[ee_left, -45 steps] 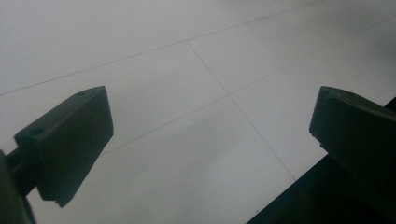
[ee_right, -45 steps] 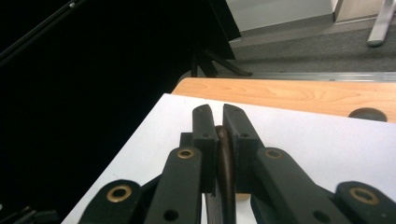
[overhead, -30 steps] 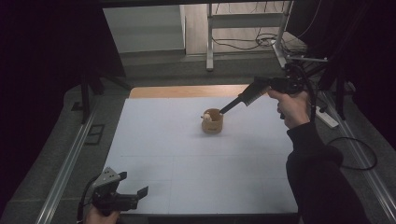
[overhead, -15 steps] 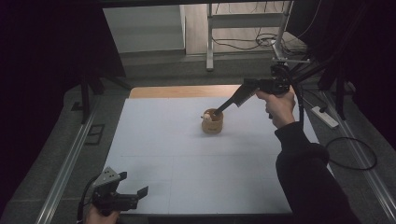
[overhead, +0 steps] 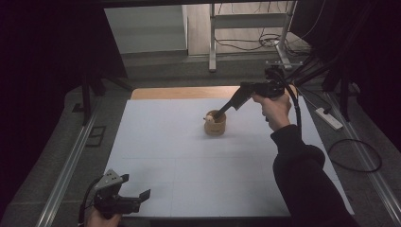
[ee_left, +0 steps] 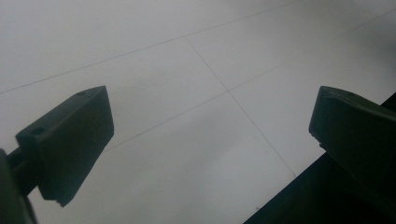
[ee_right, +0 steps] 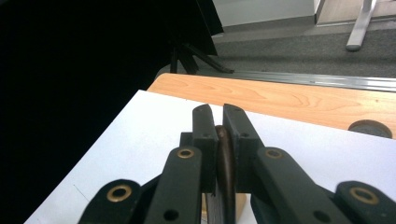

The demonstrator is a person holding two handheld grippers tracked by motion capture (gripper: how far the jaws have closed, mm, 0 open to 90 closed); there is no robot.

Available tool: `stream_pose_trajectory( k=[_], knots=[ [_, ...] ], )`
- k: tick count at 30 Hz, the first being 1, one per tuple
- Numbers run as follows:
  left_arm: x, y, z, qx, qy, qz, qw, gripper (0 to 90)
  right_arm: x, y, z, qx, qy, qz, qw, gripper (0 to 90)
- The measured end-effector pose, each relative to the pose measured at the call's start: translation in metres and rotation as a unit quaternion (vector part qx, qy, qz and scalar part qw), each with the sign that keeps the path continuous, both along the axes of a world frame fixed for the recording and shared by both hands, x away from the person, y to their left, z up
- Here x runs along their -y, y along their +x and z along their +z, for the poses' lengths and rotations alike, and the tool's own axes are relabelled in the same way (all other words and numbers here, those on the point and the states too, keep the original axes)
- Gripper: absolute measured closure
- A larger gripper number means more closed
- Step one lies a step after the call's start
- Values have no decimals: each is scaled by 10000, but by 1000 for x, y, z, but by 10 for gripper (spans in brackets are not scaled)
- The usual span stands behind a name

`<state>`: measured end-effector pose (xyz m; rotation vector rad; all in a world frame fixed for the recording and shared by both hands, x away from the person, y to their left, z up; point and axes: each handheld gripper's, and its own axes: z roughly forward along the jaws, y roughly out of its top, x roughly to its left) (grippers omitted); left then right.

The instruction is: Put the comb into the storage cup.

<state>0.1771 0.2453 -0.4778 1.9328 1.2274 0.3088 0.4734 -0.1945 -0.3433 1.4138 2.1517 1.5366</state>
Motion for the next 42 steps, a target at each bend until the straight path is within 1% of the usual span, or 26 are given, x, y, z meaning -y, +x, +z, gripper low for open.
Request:
stream_pose_trajectory(
  k=[5, 10, 22, 28, 33, 36, 42],
  knots=[
    [0, 0, 0, -5, 0, -4, 10000, 6, -6, 3, -7, 27, -75, -23, 10000, 841],
    [0, 0, 0, -20, -14, -9, 10000, 5, -10, 7, -17, -41, -97, -45, 9999, 841],
    [-1, 0, 0, -20, -34, -5, 10000, 6, -16, 16, -40, -219, 20, -57, 9997, 841],
    [-1, 0, 0, -27, -53, -3, 10000, 5, -16, 19, -49, -357, 186, -63, 9992, 841],
    [-1, 0, 0, -27, -57, -3, 10000, 5, -16, 21, -54, -407, 220, -82, 9989, 841],
    [-1, 0, 0, -28, -58, -8, 10000, 6, -13, 22, -56, -444, 317, -114, 9984, 841],
    [-2, 1, 0, -41, -65, -5, 10000, 5, -2, 25, -64, -598, 532, -179, 9966, 838]
  ],
)
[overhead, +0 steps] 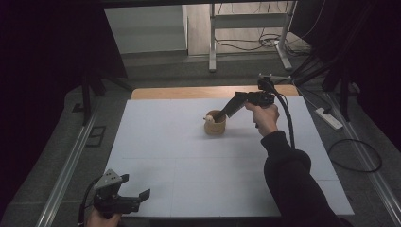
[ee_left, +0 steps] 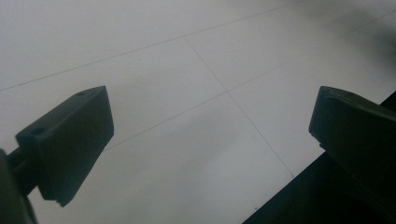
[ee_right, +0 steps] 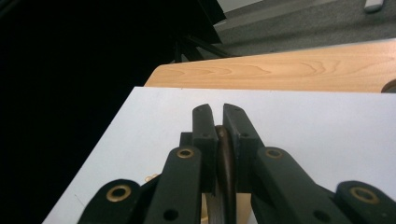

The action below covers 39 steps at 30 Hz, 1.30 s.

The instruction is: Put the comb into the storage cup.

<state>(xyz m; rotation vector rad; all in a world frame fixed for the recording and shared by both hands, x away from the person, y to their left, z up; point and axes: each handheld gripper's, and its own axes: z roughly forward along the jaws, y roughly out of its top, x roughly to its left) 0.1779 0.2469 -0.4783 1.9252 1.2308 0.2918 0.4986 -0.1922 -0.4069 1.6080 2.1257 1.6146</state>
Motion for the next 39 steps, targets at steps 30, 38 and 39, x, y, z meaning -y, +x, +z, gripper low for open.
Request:
stream_pose_trajectory(
  k=[30, 38, 39],
  knots=[
    [0, 0, 0, -17, 2, 6, 10000, 6, 4, -6, 0, 53, -558, 97, 9984, 447],
    [0, 0, 0, -18, -8, 8, 10000, 6, 1, -13, 5, 225, -897, 162, 9956, 263],
    [0, 0, 0, -17, -9, 8, 10000, 6, 0, -14, 6, 270, -1007, 193, 9944, 248]
  ],
)
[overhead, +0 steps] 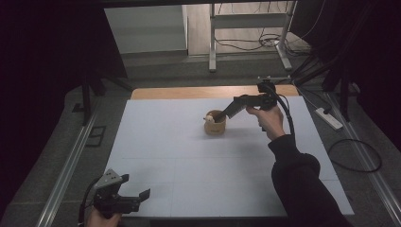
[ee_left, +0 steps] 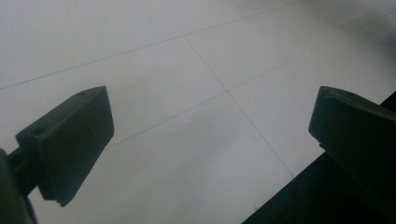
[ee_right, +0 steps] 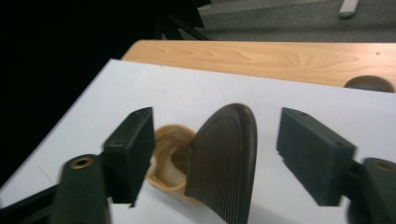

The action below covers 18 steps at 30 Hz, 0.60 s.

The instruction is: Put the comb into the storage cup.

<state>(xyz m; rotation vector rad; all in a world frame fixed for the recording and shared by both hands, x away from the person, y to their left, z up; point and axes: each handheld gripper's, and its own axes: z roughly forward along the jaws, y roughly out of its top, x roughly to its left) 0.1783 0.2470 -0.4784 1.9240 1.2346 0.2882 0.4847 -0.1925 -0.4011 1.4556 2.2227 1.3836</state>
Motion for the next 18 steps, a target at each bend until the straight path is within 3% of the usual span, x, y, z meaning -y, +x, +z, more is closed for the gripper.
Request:
stream_pose_trajectory(
  k=[12, 18],
  knots=[
    [0, 0, 0, -1, -8, 2, 10000, 6, -9, -14, -1, 248, -545, 262, 9979, 114],
    [0, 0, 0, 0, -17, 5, 10000, 6, -6, -19, -2, 313, -578, 410, 9970, 83]
  ],
)
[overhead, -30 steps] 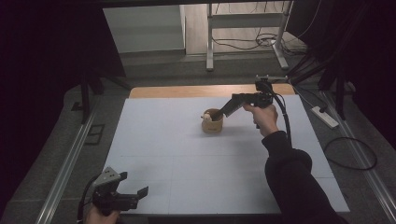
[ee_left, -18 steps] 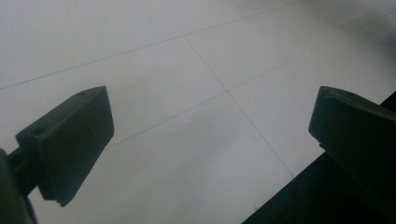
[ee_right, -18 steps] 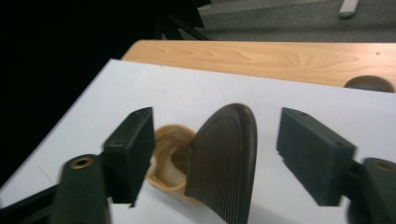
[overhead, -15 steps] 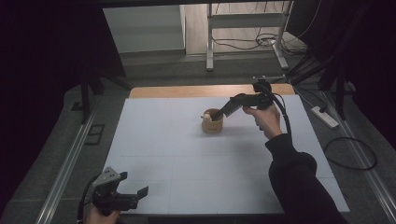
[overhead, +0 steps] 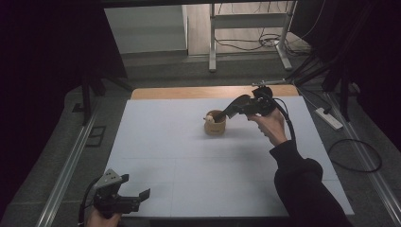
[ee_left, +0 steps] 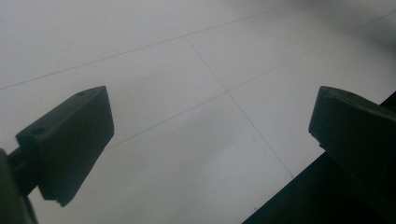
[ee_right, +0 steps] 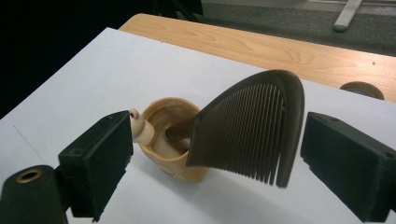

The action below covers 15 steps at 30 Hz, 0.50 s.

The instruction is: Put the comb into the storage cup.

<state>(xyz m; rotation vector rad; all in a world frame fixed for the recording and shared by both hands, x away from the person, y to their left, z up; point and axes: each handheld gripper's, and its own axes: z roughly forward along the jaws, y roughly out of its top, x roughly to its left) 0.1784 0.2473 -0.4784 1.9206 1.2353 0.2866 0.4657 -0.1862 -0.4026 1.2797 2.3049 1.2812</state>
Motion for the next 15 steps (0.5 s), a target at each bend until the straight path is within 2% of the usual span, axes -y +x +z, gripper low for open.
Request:
stream_pose_trajectory(
  k=[4, 11, 15],
  knots=[
    [0, 0, 0, -2, -1, 0, 10000, 6, 3, -3, -1, 78, -149, 93, 9998, 52],
    [0, 0, 0, -3, -27, 8, 10000, 6, 6, -10, -1, 65, -138, 238, 9996, 19],
    [0, 0, 0, 5, -26, -2, 10000, 7, 6, -16, 1, 163, -208, 305, 9992, 11]
  ],
)
